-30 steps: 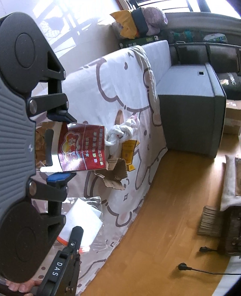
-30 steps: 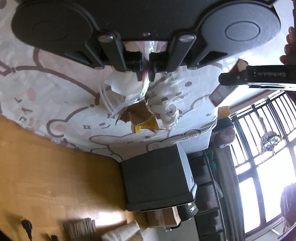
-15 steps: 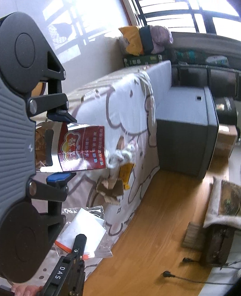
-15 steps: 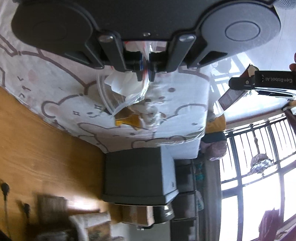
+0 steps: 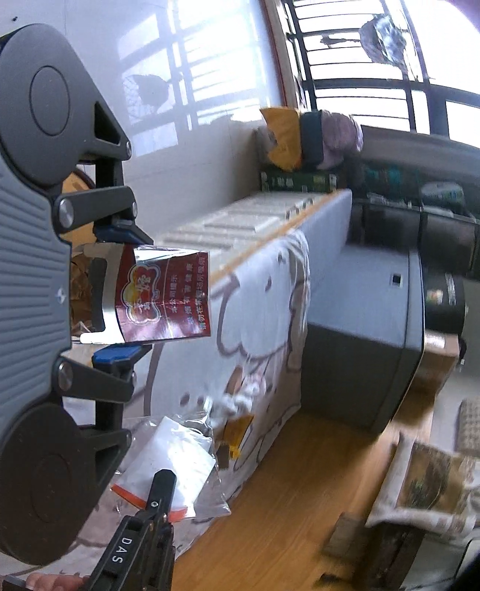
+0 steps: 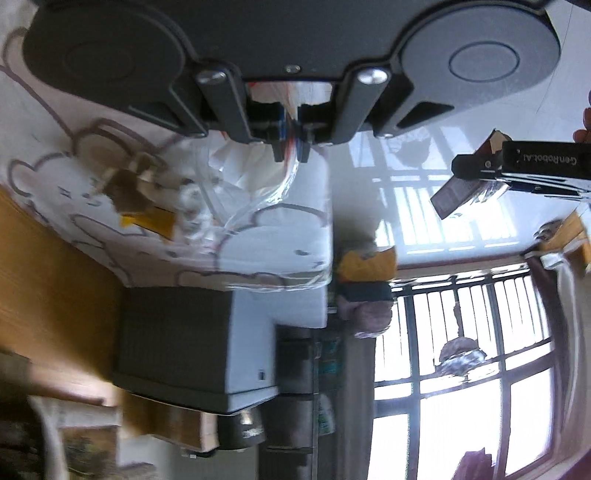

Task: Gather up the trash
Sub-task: 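Carry the red packet and clear bag with both tools over the trash bin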

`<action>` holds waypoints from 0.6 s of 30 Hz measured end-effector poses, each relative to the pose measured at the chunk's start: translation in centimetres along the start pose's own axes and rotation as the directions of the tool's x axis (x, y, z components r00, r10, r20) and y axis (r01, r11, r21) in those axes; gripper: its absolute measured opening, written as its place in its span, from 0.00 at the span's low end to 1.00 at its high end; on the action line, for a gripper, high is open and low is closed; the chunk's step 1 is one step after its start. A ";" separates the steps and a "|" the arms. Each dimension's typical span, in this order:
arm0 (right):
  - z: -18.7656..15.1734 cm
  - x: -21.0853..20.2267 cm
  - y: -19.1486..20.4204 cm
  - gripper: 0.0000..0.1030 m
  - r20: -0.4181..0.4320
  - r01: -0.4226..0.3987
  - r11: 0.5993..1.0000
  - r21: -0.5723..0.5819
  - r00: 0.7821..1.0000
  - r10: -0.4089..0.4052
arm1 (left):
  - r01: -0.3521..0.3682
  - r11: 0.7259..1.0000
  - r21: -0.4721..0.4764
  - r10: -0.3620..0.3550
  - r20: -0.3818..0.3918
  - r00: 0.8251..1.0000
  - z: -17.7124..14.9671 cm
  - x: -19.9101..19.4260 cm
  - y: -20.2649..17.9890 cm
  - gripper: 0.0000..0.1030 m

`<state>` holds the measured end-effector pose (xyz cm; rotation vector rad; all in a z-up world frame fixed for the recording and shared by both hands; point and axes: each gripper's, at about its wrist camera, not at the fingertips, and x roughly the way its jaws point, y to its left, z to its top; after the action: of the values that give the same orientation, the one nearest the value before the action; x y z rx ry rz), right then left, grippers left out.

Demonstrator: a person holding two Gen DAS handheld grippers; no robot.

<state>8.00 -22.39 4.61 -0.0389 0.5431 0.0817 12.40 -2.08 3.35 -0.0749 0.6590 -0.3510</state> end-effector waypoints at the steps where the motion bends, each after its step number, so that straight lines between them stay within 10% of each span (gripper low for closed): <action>1: 0.2 0.4 0.6 0.06 -0.002 -0.011 1.000 -0.008 1.000 0.011 | -0.009 1.000 -0.009 0.009 0.002 1.000 0.0 0.0 0.7 0.51; 18: -2.4 13.5 9.0 0.06 -0.261 -0.205 0.975 -0.081 0.949 0.178 | -0.089 0.984 -0.153 0.069 -0.132 0.989 -4.6 6.1 10.0 0.51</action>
<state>17.55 -12.69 -4.55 -0.1025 0.7967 0.2996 17.03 5.46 -5.64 -0.1793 0.8127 -0.2276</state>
